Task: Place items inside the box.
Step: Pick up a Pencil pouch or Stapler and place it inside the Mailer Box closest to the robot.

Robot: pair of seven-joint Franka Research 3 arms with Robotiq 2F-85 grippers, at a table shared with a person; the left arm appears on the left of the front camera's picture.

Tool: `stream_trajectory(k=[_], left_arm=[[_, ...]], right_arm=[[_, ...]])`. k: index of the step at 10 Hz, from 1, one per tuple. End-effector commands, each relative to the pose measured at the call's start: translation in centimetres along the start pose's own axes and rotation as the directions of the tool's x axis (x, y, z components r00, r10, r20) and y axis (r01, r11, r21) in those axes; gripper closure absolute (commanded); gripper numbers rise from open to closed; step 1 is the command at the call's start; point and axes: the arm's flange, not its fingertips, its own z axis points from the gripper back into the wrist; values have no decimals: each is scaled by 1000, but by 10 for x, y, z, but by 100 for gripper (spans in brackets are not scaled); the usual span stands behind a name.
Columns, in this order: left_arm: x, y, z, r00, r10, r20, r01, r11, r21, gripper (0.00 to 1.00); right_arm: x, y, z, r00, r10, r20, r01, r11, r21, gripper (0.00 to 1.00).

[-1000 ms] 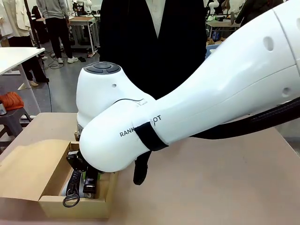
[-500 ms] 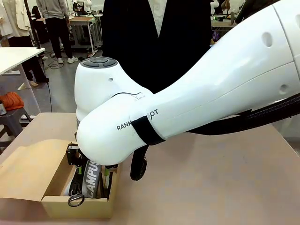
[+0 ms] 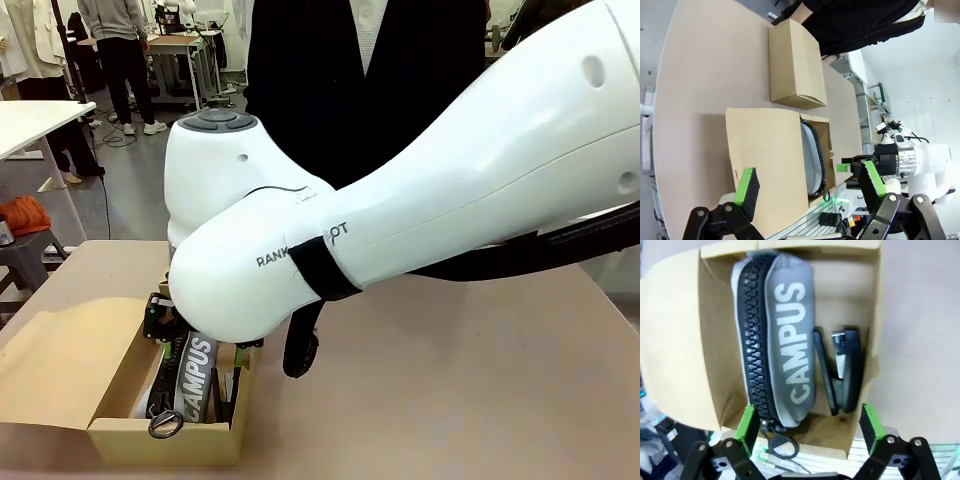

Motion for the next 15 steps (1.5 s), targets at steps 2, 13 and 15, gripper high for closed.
stream_trajectory(k=[2,13,15], left_arm=[[0,0,0,1000,-16,11,17,1000,-16,0],[0,0,0,1000,-16,11,17,1000,-16,0],[0,0,0,1000,-16,11,17,1000,-16,0]], right_arm=[[4,-113,59,994,-18,-107,26,997,74,0],[-103,-538,36,968,-47,-248,235,524,819,0],[-117,-536,2,975,-82,-207,218,536,816,0]])
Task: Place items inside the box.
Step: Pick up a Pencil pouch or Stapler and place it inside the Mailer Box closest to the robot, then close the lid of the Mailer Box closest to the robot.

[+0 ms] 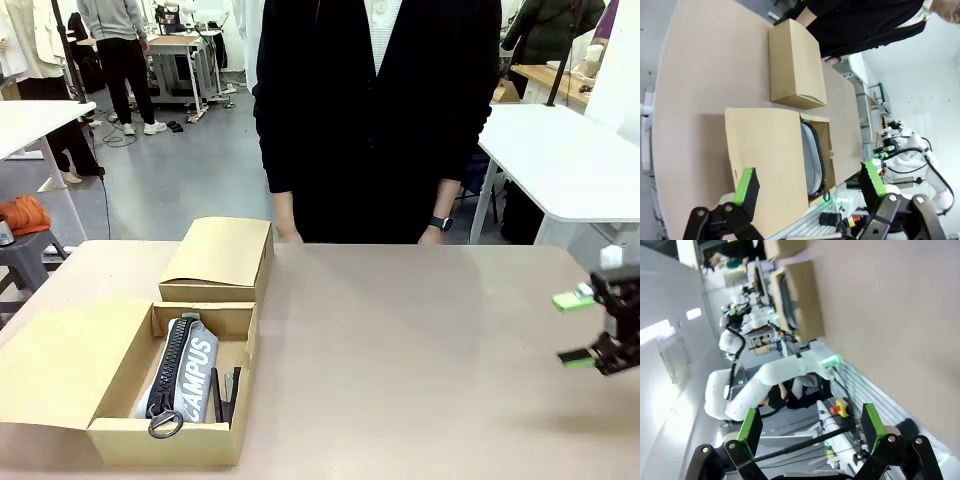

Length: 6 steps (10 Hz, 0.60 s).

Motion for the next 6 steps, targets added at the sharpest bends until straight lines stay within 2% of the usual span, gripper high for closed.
stream_trajectory(k=[1,6], left_arm=[[0,-1,0,1000,-16,10,16,1000,-16,0],[0,-1,0,1000,-16,10,16,1000,-16,0]], right_arm=[[0,32,-14,1000,-8,-18,8,1000,0,0],[0,32,-14,1000,-8,-18,8,1000,0,0]])
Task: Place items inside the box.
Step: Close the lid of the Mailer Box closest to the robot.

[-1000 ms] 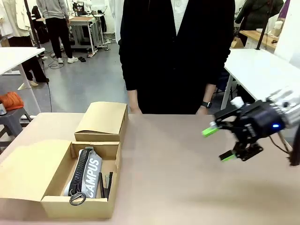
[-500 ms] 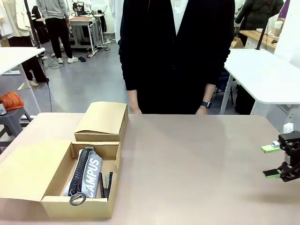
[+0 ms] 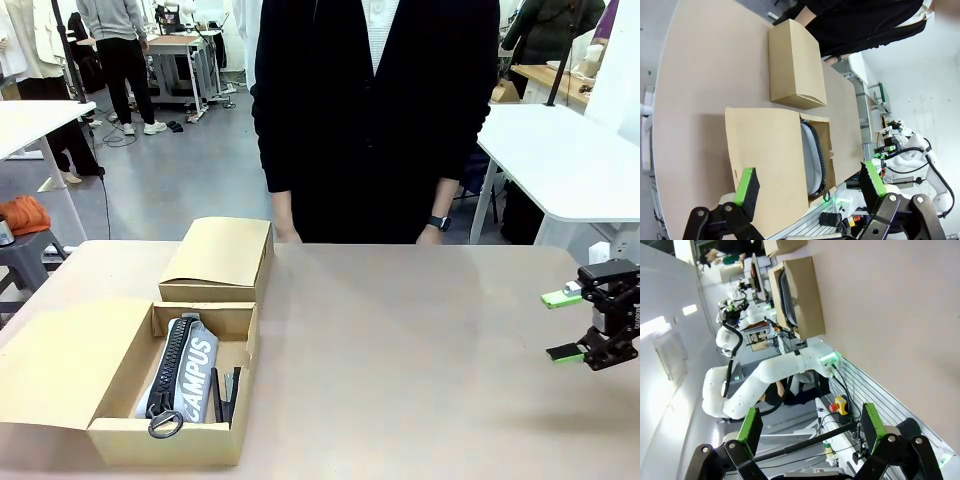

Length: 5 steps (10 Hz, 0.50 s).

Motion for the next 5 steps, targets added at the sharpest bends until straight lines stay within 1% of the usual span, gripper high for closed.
stream_trajectory(k=[1,4,5], left_arm=[[0,0,0,1000,-15,10,16,1000,-16,0],[0,0,0,1000,-15,10,16,1000,-16,0],[0,0,0,1000,0,0,0,1000,0,0]], right_arm=[[-2,3,4,1000,-20,9,20,1000,17,0],[-2,3,4,1000,-20,9,20,1000,17,0],[-2,3,4,1000,-20,9,20,1000,17,0]])
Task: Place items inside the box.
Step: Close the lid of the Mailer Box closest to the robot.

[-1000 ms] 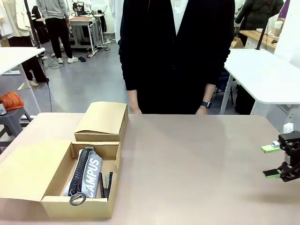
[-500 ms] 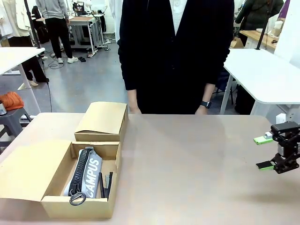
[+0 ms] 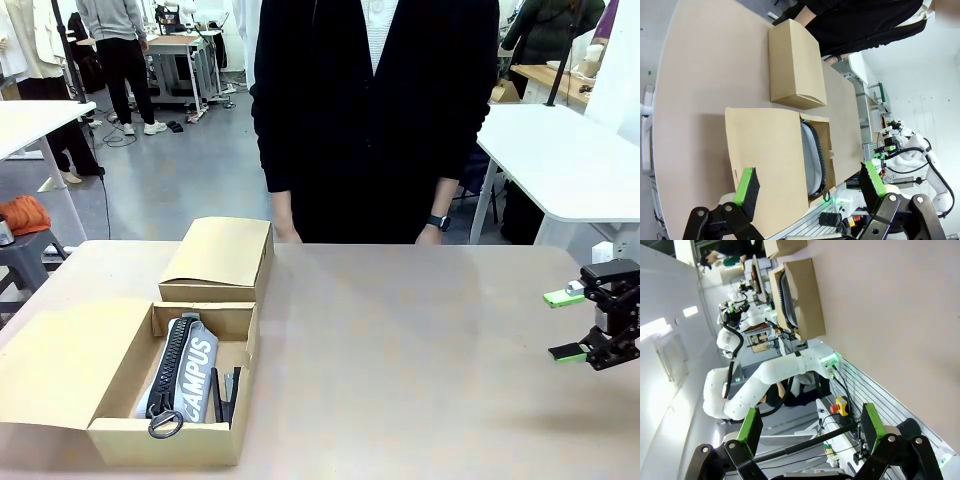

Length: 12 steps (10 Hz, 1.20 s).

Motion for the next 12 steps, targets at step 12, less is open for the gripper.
stream_trajectory(k=[12], left_arm=[[5,-77,-137,274,-943,-187,938,305,-166,0]], right_arm=[[-1,4,1,1000,-16,2,16,1000,14,0]])
